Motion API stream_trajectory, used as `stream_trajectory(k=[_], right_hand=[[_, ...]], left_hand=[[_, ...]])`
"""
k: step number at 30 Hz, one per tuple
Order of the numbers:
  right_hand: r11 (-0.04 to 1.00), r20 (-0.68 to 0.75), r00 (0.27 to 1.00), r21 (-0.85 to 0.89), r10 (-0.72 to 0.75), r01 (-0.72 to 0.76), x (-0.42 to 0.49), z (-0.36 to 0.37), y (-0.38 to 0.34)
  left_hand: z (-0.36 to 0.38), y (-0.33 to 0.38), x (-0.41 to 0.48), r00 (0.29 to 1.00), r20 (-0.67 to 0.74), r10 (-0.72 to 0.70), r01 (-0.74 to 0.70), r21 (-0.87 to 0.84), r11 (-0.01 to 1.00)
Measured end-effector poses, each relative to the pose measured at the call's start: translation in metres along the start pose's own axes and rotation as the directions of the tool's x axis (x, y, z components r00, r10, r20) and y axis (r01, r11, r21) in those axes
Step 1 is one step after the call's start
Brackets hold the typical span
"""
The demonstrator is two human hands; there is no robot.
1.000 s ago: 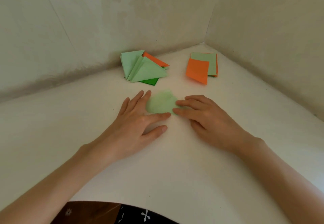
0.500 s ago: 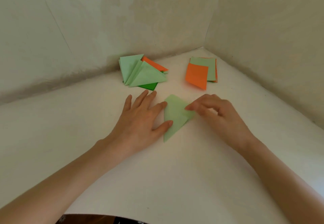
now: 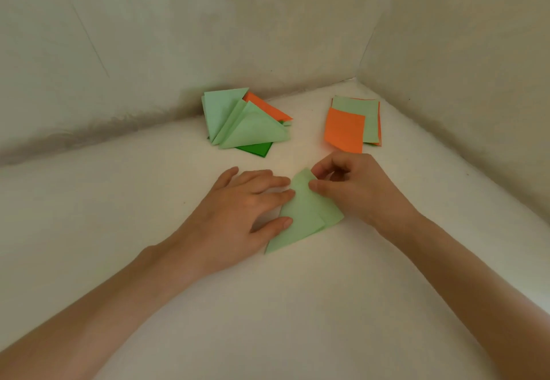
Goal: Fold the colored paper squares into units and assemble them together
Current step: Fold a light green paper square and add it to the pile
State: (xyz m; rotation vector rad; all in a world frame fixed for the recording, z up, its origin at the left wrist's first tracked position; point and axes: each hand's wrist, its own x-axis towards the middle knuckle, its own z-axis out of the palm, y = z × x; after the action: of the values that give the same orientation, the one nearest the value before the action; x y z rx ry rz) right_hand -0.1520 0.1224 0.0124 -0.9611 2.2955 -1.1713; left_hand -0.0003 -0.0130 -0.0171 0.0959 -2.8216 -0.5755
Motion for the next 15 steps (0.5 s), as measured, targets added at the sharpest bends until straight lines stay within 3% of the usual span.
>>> stream_trajectory(k=[4,9,11,15], right_hand=[[0.928,-0.04,0.963,-0.278,-0.268,0.247,-0.006,0.004,0.012],[0.685,0.003,0.784,-0.484,-0.621,0.544,0.003,0.001,0.026],[0.574,0.042,0.711,-0.557,-0.702,0.6,0.004,0.0,0.029],[0.437,0.09,0.635,-0.651,-0.767,0.621,0.004,-0.001,0.032]], left_hand=[[0.0,-0.001,0.002,0.999,0.0,0.054,-0.054,0.031,0.998],[-0.002,-0.002,0.004,0.997,0.02,0.073,-0.074,0.021,0.997],[-0.002,-0.001,0.003,0.997,0.022,0.075,-0.075,0.025,0.997],[-0.001,0.0,0.003,0.997,0.013,0.079,-0.08,0.037,0.996]])
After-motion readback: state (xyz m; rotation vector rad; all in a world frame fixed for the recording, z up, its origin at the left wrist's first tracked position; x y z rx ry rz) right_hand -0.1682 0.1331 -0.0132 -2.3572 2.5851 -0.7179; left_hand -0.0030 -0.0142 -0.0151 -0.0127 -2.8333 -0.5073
